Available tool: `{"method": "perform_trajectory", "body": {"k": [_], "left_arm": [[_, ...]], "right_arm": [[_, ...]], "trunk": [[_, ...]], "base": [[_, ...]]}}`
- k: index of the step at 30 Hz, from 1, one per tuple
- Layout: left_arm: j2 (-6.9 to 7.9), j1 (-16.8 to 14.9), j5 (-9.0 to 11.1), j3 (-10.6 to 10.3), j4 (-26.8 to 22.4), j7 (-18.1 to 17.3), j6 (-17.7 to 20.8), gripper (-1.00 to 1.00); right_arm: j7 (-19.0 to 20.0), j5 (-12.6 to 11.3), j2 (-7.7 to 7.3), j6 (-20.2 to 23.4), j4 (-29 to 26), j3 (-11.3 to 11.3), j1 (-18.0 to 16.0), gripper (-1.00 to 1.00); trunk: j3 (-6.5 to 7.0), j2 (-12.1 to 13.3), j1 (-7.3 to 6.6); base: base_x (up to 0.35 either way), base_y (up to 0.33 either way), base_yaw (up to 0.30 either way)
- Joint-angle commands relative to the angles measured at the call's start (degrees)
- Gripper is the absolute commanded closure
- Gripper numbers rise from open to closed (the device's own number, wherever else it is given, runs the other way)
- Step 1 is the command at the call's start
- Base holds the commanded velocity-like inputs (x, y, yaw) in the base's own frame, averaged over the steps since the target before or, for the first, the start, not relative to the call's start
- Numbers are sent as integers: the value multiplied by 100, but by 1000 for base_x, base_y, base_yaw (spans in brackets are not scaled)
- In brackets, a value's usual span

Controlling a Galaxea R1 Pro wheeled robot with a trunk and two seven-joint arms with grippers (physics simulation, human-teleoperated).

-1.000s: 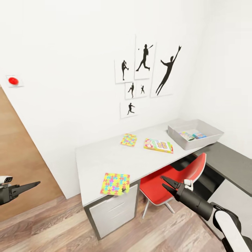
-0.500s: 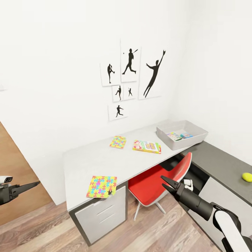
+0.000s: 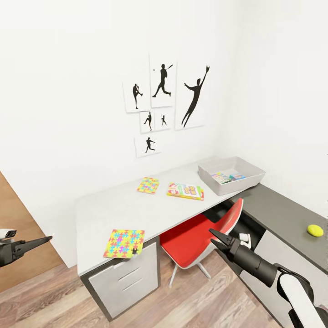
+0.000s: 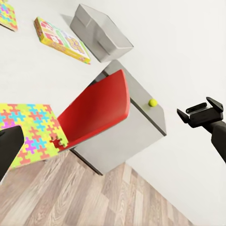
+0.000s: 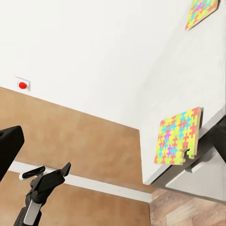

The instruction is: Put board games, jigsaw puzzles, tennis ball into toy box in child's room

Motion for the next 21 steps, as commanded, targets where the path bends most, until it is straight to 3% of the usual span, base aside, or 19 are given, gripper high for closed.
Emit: {"method": "perform_trajectory", "body": {"k": [1,8,21], "left_arm": [[1,-4,-5,1,-3,-23,61,-100],[1,-4,-5,1,-4,-23,61,-100],[1,-4,-9,1,-4,-23,61,-100]], "right_arm": [[17,2,0,31,1,-7,-6,-100],[17,2,0,31,4,-8,-5,-100],[17,21,0,31,8,-4,-4,-100]], "trunk": [[-11,-10,3],[-11,-10,3],[-11,-10,3]], "base": [[0,-222,-1],[0,-189,0],[0,-82,0]]}}
